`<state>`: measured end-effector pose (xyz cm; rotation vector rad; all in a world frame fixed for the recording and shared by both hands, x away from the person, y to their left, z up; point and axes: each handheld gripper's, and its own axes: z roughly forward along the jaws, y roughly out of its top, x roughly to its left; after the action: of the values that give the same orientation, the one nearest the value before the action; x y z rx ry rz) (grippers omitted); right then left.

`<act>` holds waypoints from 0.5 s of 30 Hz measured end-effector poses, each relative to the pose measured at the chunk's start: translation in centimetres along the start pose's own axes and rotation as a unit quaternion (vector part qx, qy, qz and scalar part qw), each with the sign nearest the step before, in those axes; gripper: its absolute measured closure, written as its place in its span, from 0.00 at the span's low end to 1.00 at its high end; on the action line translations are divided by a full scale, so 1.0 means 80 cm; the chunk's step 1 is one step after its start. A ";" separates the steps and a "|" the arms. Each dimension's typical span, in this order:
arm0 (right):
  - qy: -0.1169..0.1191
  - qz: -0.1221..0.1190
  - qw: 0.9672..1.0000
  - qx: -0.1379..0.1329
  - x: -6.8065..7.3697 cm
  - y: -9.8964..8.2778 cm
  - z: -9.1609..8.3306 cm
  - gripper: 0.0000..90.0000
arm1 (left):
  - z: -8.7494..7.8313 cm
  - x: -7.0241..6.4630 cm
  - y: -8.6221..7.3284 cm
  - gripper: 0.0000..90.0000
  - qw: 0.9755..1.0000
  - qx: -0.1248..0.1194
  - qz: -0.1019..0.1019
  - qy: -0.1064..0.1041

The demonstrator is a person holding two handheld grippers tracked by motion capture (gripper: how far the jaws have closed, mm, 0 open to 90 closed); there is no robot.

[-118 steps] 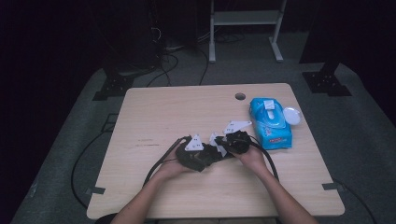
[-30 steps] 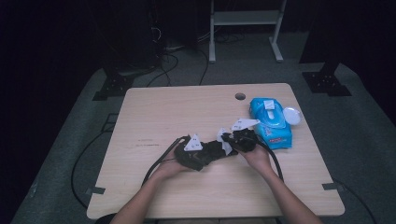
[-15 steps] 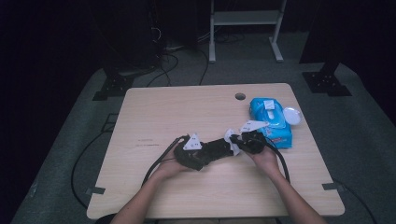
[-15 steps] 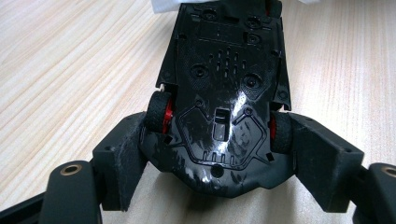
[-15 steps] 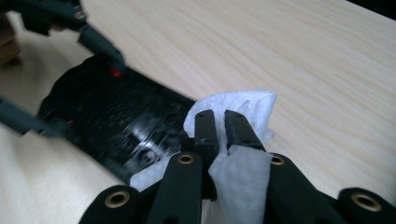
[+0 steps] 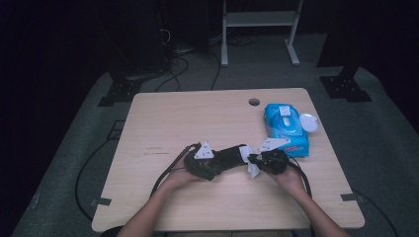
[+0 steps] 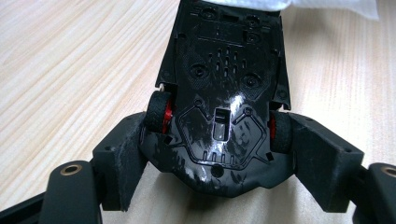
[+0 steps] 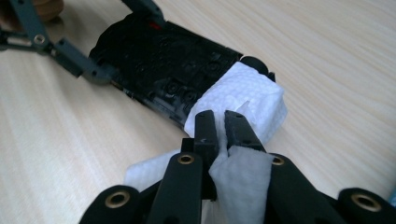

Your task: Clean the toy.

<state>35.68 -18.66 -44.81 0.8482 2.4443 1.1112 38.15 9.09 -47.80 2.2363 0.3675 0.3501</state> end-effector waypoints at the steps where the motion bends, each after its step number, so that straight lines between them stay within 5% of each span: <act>1: -0.002 0.004 1.000 -0.002 -0.001 0.002 0.001 0.92 | 0.000 0.000 0.000 0.27 1.000 0.000 0.001 0.000; 8: -0.016 0.028 0.999 -0.023 -0.016 0.019 0.015 0.92 | 0.001 0.001 0.000 0.27 1.000 0.001 -0.003 -0.002; 15: -0.020 0.047 0.999 -0.013 -0.016 0.001 0.003 0.92 | 0.000 0.001 0.001 0.26 1.000 -0.001 -0.006 -0.002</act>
<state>36.81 -19.33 -44.87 0.9769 2.3739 1.1444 38.24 9.08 -47.75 2.2329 0.3772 0.3386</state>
